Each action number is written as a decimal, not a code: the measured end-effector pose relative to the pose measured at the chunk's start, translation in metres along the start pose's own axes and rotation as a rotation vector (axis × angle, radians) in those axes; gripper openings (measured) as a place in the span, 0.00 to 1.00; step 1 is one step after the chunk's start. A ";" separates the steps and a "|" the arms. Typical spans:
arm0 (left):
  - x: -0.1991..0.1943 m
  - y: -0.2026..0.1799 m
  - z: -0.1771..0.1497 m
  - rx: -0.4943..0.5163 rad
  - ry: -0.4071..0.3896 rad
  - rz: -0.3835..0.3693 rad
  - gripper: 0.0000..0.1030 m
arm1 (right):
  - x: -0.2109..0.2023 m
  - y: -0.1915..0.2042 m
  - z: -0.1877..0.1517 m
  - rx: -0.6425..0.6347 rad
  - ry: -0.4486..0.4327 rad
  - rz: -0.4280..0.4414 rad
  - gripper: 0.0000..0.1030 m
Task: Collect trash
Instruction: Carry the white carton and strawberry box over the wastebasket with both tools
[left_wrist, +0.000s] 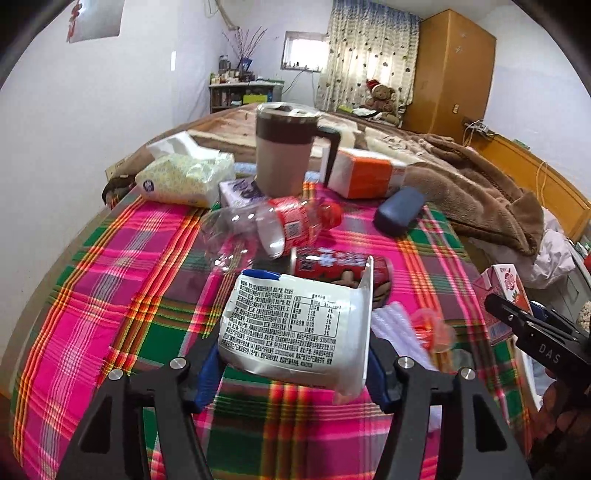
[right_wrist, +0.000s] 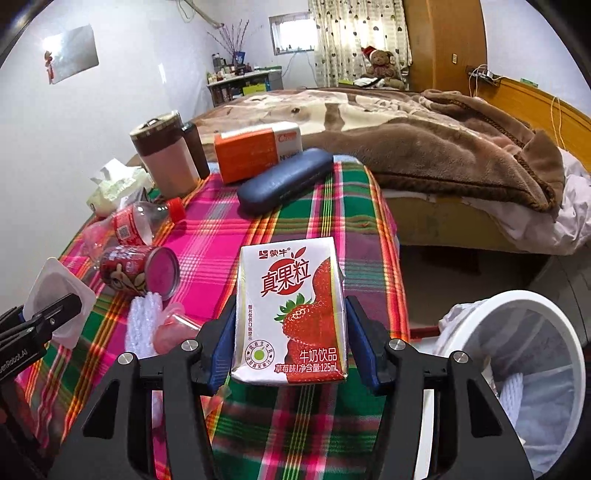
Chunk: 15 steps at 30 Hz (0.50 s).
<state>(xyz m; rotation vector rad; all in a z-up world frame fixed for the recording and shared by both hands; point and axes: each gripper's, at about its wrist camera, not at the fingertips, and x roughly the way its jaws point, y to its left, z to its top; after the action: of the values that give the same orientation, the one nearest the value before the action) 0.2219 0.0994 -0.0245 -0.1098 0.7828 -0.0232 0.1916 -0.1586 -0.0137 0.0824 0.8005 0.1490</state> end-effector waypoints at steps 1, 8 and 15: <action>-0.005 -0.004 0.000 0.003 -0.007 -0.005 0.62 | -0.004 -0.001 0.000 0.000 -0.009 -0.001 0.55; -0.033 -0.030 -0.001 0.032 -0.053 -0.056 0.62 | -0.037 -0.011 -0.002 0.007 -0.067 -0.008 0.55; -0.059 -0.064 -0.003 0.077 -0.093 -0.114 0.62 | -0.070 -0.030 -0.009 0.041 -0.125 -0.036 0.55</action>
<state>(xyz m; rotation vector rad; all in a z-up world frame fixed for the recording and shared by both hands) 0.1797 0.0391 0.0217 -0.0815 0.6816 -0.1553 0.1401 -0.1999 0.0262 0.1146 0.6796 0.0927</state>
